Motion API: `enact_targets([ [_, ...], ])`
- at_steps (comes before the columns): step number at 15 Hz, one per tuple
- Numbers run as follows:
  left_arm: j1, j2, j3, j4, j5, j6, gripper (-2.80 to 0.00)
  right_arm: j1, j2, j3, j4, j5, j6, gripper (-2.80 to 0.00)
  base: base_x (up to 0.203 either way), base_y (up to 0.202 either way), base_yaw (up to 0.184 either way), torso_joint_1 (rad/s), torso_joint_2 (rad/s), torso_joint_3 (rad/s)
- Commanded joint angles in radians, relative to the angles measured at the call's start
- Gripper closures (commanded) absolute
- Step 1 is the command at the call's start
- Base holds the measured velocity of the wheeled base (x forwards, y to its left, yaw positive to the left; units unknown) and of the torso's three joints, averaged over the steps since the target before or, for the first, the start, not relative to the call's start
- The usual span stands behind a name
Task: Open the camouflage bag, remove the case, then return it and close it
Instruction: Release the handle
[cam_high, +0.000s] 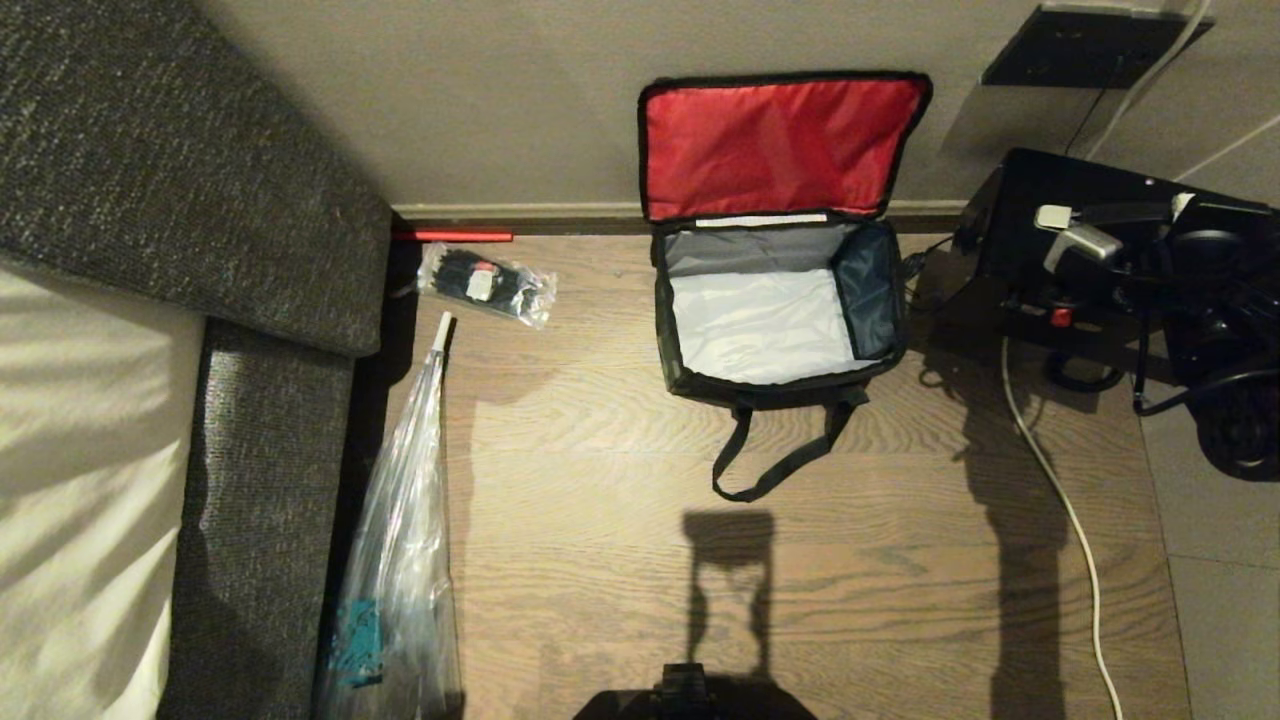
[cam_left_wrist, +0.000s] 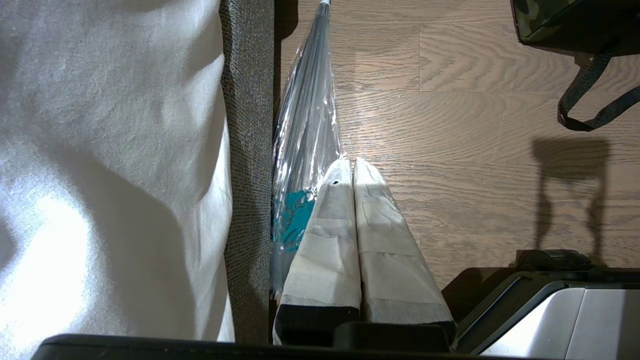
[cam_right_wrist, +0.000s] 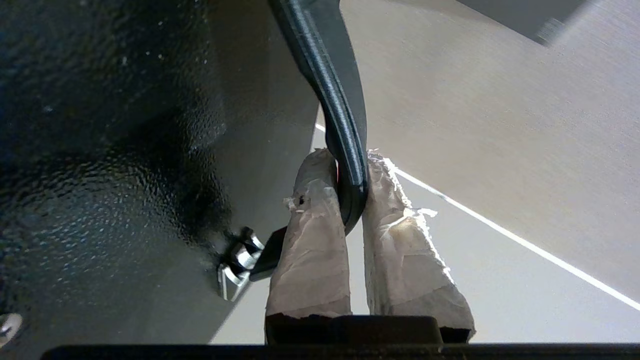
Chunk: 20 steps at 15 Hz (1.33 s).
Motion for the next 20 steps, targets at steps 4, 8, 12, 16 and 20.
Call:
enact_targets([
  [4,0.0,0.001,0.002,0.0,0.0,0.001,0.0,-0.002,0.091,-0.007,-0.017,-0.002,0.032,0.0,0.0,0.0,0.0,0.0,0.0,0.0],
  [8,0.0,0.001,0.002,0.0,0.0,0.0,0.0,-0.006,0.152,-0.034,-0.019,-0.001,0.044,0.0,0.0,0.0,0.0,0.0,0.0,0.0],
  [12,0.0,0.001,0.002,0.0,0.0,0.001,0.0,-0.004,0.186,-0.04,-0.019,-0.001,0.07,0.0,0.0,0.0,0.0,0.0,0.0,0.0],
  [16,0.0,0.001,0.002,0.0,0.0,0.001,0.0,-0.006,0.205,-0.027,-0.034,-0.001,0.07,0.0,0.0,0.0,0.0,0.0,0.0,0.0],
  [20,0.0,0.001,0.002,0.0,0.0,0.001,0.0,-0.006,0.198,-0.01,-0.038,-0.003,0.066,0.0,0.0,0.0,0.0,0.0,0.0,0.0],
])
